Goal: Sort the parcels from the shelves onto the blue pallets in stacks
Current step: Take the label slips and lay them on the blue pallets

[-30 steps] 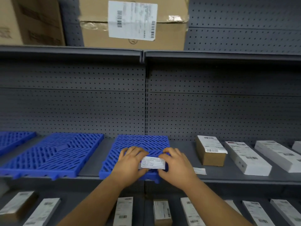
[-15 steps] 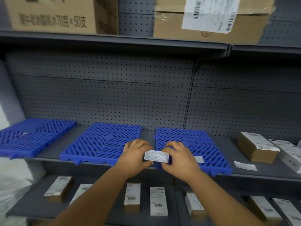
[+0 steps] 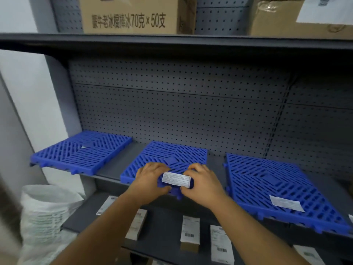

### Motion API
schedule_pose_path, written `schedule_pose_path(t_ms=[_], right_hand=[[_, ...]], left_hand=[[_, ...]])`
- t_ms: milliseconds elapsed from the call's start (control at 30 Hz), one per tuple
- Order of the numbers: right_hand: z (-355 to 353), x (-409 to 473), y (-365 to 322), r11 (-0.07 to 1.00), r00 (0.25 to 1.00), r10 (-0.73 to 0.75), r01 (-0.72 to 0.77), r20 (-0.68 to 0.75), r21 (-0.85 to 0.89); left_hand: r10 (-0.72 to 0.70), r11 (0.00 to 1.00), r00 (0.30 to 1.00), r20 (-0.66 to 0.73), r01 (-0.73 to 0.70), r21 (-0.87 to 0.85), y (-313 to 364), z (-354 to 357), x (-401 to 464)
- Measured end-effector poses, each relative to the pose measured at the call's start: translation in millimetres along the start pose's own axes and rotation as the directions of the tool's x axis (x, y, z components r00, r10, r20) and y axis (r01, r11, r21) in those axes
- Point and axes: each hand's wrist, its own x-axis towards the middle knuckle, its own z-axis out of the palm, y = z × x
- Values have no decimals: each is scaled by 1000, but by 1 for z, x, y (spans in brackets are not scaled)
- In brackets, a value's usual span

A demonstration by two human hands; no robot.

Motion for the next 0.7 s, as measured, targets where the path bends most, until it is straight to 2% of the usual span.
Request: schedule_pose_path(t_ms=[267,600,700], right_hand=[[18,45,-18,995,988,98,-99,120,2],[27,65,-21,986,965,159,-145,207,-79],[25,61,-16,987,968,157,-150,197,-54]], left_hand=[[-80,996,997,-8,80,-36,-42,-8,7],[-68,998,998,-7,67,-21,-53,-5,21],[-62,998,998,-2,61,-24,-52,-2,24]])
